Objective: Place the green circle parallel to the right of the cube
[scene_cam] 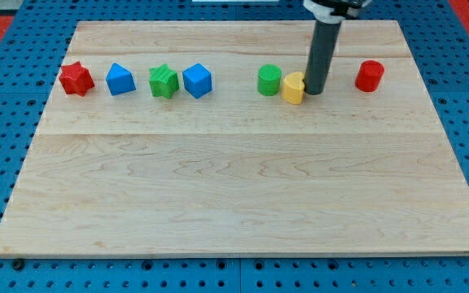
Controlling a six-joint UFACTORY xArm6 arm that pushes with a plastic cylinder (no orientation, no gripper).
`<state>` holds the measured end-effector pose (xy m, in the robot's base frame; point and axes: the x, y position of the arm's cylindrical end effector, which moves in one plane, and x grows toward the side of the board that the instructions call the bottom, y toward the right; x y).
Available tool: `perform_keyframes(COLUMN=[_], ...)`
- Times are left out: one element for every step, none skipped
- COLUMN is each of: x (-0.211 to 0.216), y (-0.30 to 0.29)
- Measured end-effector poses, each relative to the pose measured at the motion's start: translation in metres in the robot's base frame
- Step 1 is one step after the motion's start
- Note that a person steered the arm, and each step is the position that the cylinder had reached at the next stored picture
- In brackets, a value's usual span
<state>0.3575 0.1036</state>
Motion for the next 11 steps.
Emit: perform_keyframes(x=[0.001, 0.009, -0.005, -0.031, -0.039, -0.043, -0.034, -0.034, -0.049, -0.032, 0.029], y=[-0.029, -0.026, -0.013, -0.012, -0.037, -0.056, -0.073, -0.085, -0.045, 0.018, 0.039])
